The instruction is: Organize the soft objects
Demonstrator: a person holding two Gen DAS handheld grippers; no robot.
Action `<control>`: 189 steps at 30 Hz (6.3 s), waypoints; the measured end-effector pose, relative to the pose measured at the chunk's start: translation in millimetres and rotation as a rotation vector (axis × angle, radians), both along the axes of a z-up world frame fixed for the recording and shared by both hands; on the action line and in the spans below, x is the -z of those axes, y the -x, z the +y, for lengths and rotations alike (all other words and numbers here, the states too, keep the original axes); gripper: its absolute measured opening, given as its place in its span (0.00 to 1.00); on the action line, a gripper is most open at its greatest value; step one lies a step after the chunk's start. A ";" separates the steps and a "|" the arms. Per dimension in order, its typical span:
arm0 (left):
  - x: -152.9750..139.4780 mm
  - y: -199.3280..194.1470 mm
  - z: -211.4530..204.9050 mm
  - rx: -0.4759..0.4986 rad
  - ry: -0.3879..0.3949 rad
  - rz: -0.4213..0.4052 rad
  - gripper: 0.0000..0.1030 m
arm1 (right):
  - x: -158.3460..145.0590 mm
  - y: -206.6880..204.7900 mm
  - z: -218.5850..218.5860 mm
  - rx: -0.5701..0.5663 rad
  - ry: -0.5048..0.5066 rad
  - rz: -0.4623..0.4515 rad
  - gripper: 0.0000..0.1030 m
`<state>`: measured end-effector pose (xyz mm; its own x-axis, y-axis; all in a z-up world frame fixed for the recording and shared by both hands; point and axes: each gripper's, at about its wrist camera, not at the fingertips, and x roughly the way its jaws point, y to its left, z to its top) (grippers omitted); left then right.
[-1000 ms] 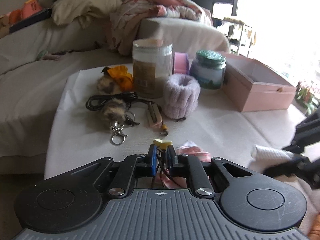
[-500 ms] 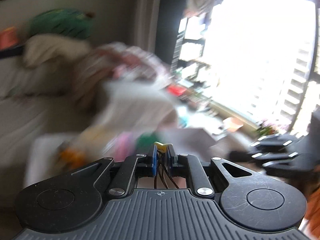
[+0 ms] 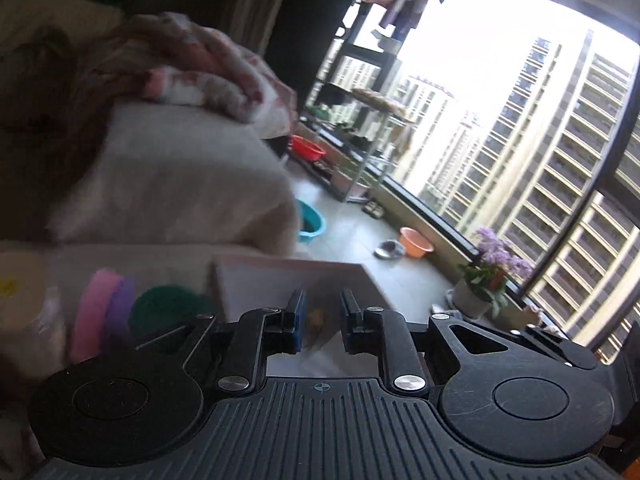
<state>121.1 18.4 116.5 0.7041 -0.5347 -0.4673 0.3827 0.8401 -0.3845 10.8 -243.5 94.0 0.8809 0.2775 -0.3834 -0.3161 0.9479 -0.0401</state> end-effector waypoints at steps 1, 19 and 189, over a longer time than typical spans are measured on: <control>3.0 8.5 12.9 -0.025 -0.004 -0.001 0.19 | 3.6 7.0 4.9 -0.005 0.026 -0.015 0.61; 63.7 128.6 200.0 -0.503 -0.134 0.046 0.19 | 46.3 37.8 208.3 -0.607 0.090 0.201 0.66; 88.6 52.5 202.3 -0.239 -0.219 0.140 0.22 | 81.2 14.6 194.4 -0.470 0.063 0.303 0.72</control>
<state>68.6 220.8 27.9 0.7179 -0.2389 -0.6539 0.1217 0.9679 -0.2200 -3.8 -49.0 12.9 0.5162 0.5820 -0.6283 -0.7101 0.7010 0.0660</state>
